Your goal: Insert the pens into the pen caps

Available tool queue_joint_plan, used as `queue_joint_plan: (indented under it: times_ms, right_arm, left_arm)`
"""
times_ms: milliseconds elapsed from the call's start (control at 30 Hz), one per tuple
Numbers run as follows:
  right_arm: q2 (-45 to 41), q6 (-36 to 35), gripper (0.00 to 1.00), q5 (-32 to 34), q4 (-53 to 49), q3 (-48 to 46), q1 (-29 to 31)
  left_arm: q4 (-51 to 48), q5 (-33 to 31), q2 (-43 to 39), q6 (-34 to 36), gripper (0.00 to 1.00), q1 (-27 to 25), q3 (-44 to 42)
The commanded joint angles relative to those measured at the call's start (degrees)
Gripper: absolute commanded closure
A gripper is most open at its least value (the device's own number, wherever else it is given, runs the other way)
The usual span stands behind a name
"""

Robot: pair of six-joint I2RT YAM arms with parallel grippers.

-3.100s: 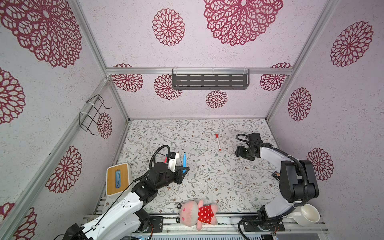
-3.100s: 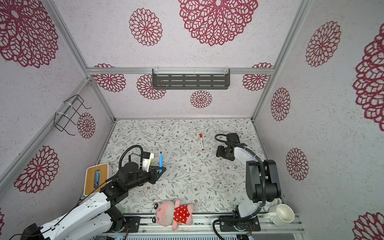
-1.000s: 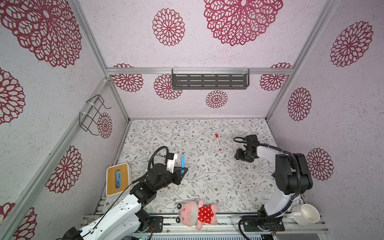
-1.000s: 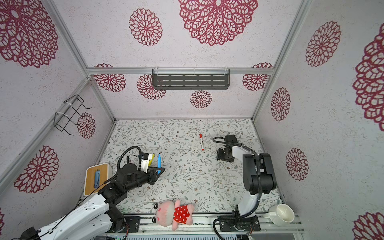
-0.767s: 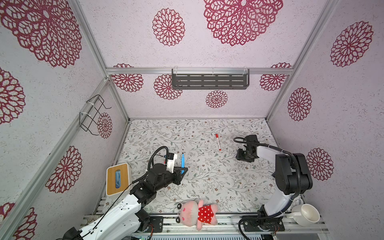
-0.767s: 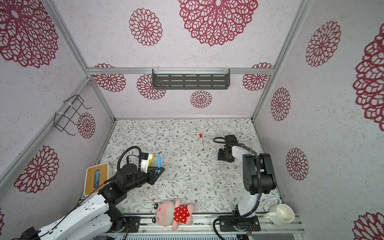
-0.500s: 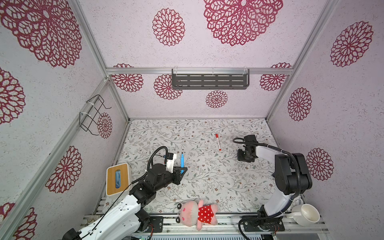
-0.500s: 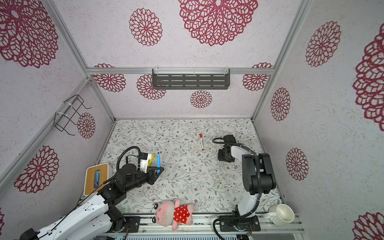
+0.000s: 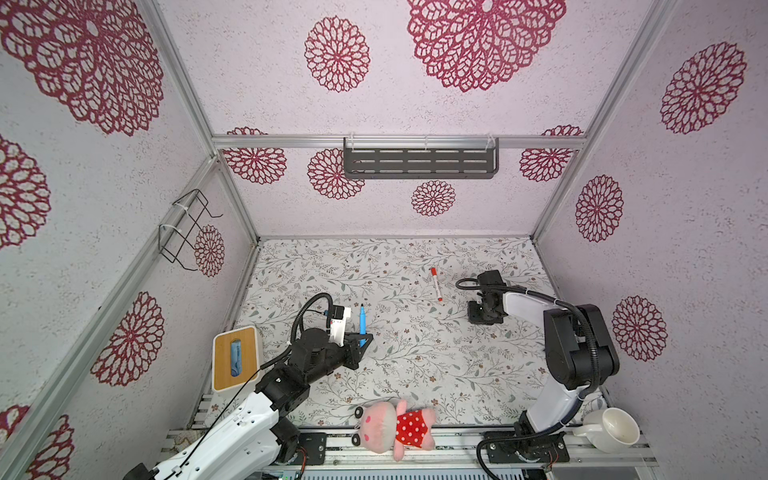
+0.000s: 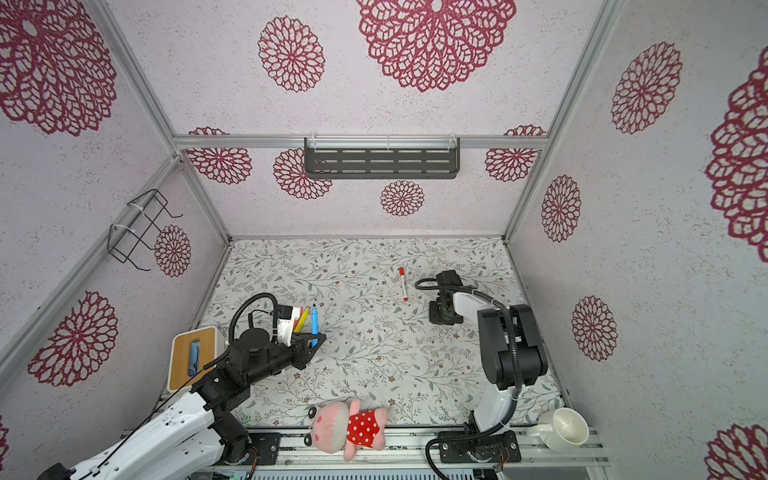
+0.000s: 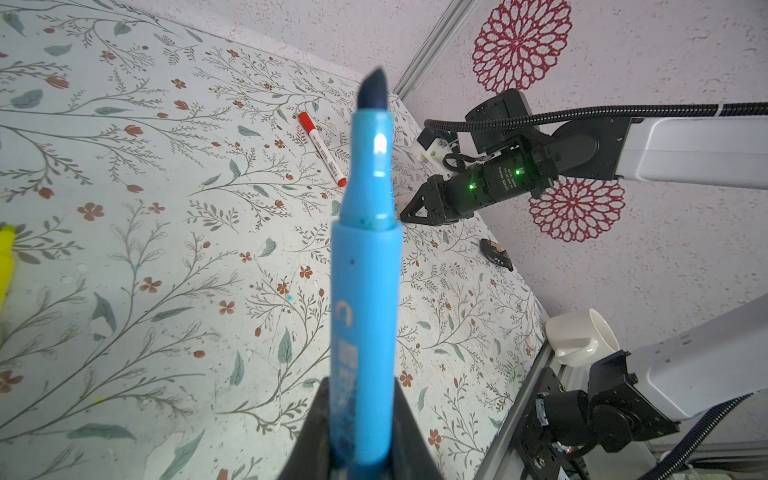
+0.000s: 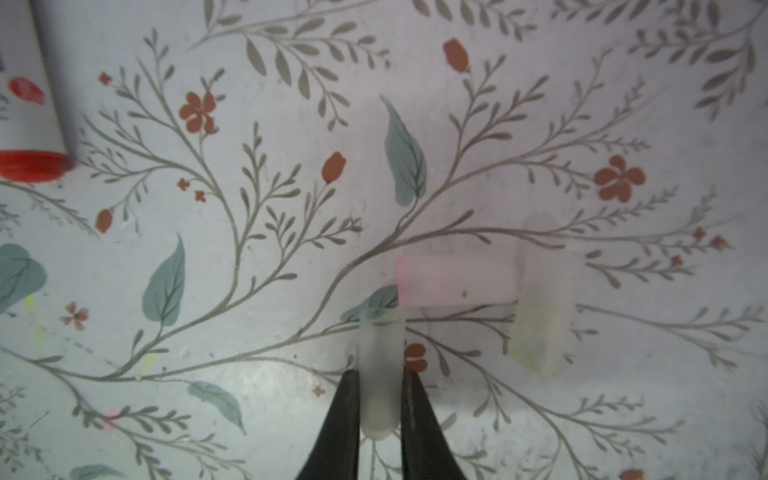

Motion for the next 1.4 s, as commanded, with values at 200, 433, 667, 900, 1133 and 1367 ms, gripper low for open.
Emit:
queue_joint_plan:
  times_ms: [200,433,667,900,1133,1367]
  right_arm:
    - [-0.67,-5.54,0.84,7.63,-7.92,2.0,10.53]
    - [-4.32,-10.04,0.78,5.28,-11.08,-0.02,16.77]
    - [-4.89,-11.13,0.68,6.68,-13.56,-0.01,18.71]
    - [-8.26,-8.31,0.62,9.48,-13.3,0.74,19.96]
    - [-9.58,-6.79,0.59,9.64,-12.8,1.44,20.58]
    - [-6.55,-5.57,0.57,9.88,-11.45,0.35,20.84]
  left_arm:
    - [-0.22,-0.39,-1.23,0.68,1.0,0.69,-1.04]
    - [0.04,-0.24,-1.29,0.57,1.0,0.75,-1.14]
    - [0.48,0.08,-1.23,0.25,1.0,0.76,-1.09]
    - [-0.3,-0.23,-2.32,0.12,1.0,0.76,-1.08]
    - [-0.4,-0.33,-2.49,-0.06,1.0,0.76,-1.03]
    - [-0.48,-0.46,-2.85,-0.11,1.0,0.76,-1.15]
